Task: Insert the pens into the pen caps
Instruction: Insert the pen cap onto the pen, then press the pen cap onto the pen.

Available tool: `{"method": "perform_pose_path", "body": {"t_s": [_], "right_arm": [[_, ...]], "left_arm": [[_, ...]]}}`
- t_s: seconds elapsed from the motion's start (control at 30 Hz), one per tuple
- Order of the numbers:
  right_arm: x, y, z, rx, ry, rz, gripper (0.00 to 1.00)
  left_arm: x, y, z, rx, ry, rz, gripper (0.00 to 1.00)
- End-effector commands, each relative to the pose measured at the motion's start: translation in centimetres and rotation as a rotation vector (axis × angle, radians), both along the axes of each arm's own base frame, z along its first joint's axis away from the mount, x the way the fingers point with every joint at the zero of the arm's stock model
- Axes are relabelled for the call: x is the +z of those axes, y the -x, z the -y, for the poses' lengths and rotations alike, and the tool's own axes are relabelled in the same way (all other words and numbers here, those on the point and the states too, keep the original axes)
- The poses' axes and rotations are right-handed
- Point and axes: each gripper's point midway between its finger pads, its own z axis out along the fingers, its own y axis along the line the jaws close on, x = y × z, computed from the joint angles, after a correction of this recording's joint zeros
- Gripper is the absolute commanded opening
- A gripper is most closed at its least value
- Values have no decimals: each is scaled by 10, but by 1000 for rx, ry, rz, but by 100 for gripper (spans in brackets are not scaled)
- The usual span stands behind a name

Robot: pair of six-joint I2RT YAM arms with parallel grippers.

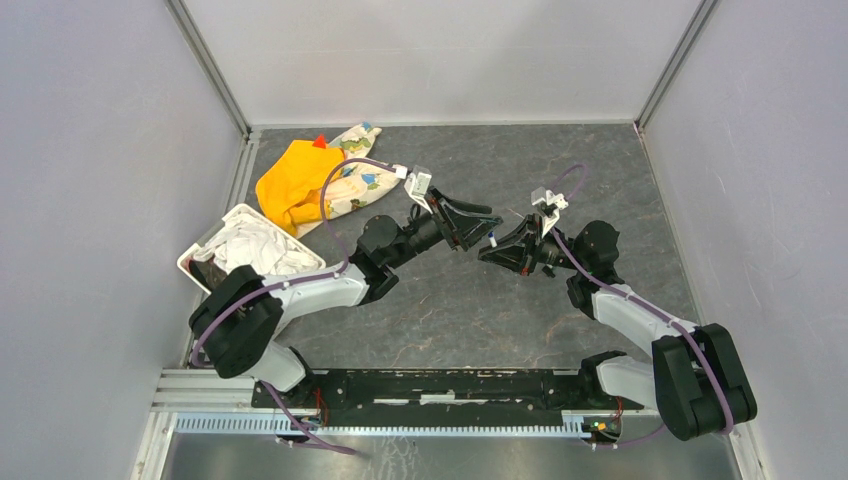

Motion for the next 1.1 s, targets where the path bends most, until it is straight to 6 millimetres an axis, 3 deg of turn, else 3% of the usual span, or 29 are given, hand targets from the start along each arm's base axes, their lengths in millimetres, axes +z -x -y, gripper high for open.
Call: {"method": "perform_pose_path", "body": {"t_s": [0.0, 0.17, 0.43, 0.7, 0.93, 1.07], "right_arm": [[18, -3, -2, 10, -14, 86, 0], [18, -3, -2, 9, -13, 87, 0], [19, -4, -2, 3, -13, 81, 0], [27, 0, -2, 10, -35, 97, 0], [48, 16, -1, 63, -80, 176, 0], [54, 17, 4, 57, -91, 207, 0]], "left_arm": [[8, 2, 7, -38, 18, -7, 57], [6, 2, 9, -43, 16, -18, 45], [4, 6, 13, -76, 7, -29, 2], [-20, 24, 20, -115, -33, -68, 2], [-69, 87, 36, -355, -151, 59, 2], [-95, 104, 35, -419, -214, 42, 2]]}}
